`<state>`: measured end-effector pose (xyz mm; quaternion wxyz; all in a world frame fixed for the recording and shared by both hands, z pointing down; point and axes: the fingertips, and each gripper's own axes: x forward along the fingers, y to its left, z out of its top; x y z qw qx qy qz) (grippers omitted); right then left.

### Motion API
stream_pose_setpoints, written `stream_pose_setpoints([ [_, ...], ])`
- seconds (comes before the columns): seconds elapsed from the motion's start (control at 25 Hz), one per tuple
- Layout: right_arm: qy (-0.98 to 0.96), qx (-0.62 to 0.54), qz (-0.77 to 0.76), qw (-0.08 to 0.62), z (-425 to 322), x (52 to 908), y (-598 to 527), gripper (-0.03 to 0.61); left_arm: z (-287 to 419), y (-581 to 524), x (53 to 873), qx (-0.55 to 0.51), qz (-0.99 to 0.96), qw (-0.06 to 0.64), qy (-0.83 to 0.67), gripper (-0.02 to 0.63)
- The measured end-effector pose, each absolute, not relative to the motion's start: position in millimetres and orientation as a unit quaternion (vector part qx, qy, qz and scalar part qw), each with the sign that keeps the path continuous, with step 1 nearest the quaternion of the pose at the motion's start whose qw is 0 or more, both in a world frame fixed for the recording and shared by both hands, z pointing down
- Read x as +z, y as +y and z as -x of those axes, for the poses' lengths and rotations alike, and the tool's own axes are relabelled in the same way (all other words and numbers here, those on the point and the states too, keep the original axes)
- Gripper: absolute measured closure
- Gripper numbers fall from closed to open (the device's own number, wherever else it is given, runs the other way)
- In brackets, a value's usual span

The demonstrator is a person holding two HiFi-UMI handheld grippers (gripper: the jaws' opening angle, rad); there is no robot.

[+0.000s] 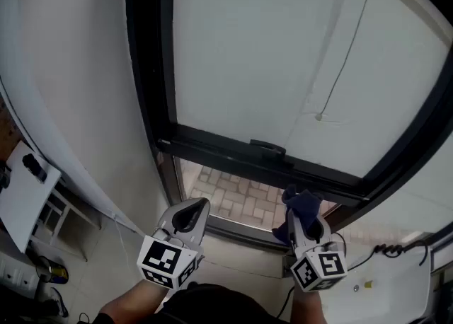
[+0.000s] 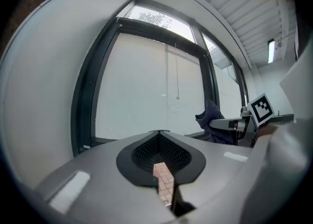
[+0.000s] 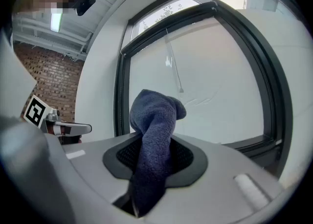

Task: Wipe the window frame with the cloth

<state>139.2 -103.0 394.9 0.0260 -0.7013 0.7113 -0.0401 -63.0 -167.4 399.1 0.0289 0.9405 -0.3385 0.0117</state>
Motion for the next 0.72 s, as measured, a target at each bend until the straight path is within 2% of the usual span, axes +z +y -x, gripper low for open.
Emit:
stream_pose_setpoints([
  [0.72, 0.765, -0.044, 0.643, 0.012, -6, 399, -188, 0.457, 182, -216, 399, -0.002, -0.920, 0.024, -0.392, 0.620],
])
